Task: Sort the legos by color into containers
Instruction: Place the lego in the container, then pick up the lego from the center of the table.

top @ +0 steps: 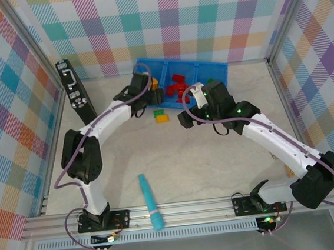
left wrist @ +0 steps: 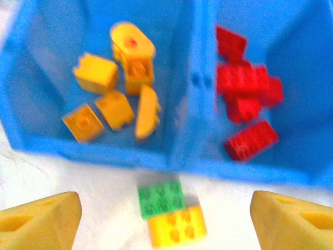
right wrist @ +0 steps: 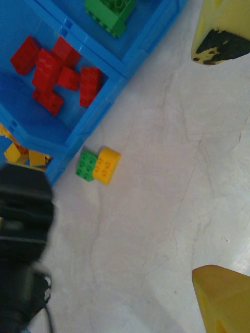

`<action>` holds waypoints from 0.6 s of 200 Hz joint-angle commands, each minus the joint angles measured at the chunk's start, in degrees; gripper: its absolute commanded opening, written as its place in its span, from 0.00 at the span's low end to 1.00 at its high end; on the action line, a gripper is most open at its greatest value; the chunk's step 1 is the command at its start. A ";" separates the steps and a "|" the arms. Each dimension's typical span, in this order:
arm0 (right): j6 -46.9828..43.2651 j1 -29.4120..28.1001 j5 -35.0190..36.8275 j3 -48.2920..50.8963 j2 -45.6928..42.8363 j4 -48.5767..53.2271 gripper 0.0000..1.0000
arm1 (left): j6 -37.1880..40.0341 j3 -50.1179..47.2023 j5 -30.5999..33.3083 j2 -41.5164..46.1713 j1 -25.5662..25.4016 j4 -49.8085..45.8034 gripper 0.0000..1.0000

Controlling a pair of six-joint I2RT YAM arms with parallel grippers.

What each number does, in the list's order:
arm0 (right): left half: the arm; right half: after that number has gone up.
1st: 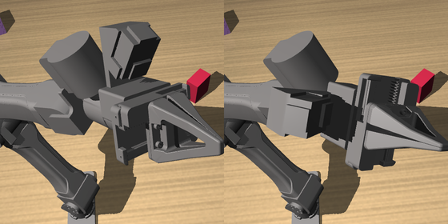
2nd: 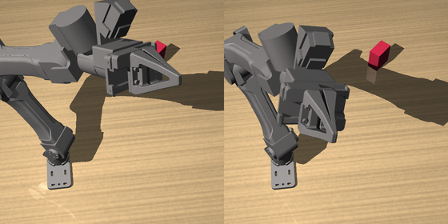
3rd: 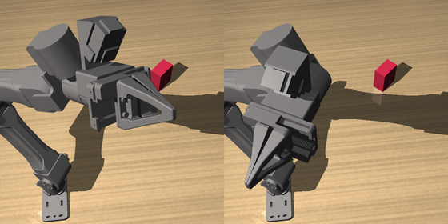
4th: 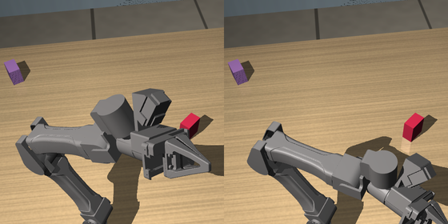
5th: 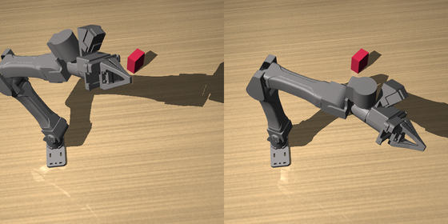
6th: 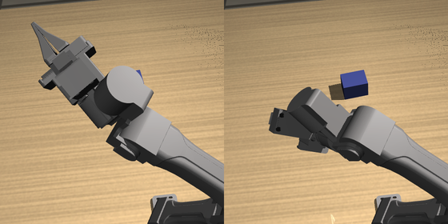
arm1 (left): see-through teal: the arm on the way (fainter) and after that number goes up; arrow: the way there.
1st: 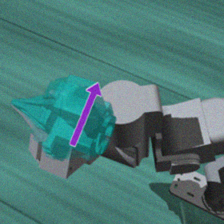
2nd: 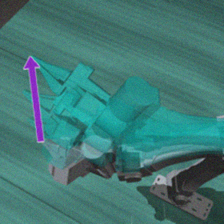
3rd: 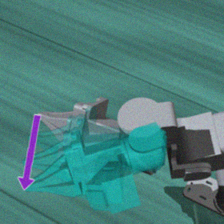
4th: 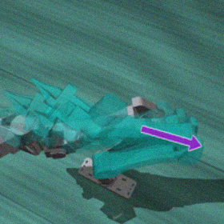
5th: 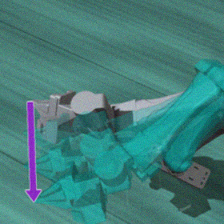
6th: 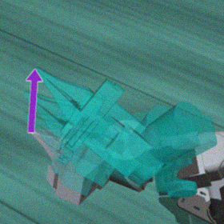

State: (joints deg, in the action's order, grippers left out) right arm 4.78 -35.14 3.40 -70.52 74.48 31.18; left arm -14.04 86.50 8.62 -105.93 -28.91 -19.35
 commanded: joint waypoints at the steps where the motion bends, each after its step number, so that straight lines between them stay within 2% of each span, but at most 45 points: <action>1: -1.97 1.31 0.57 -1.55 0.49 1.16 0.99 | 1.13 -3.60 2.03 1.81 -3.63 -3.00 0.82; 23: -2.49 2.47 0.56 -1.64 0.17 1.26 0.99 | -0.84 -2.83 5.73 -0.57 -6.26 -7.01 0.83; 56: -2.66 3.40 0.04 -1.57 -0.54 1.41 0.99 | -4.21 -2.36 8.21 -5.19 -7.06 -7.03 0.87; 94: -3.01 4.06 0.00 -1.13 -1.25 1.79 0.99 | -5.82 -0.56 8.80 -10.68 -7.11 -5.72 0.89; 120: -2.93 4.73 -0.15 -0.59 -1.61 1.69 0.99 | -6.51 2.33 6.42 -14.47 -7.13 -4.65 0.89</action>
State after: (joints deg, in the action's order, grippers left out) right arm 2.48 -31.14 3.62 -70.52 74.41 32.49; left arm -18.72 85.01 15.57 -118.04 -36.23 -24.03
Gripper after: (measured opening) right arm 0.987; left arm 0.891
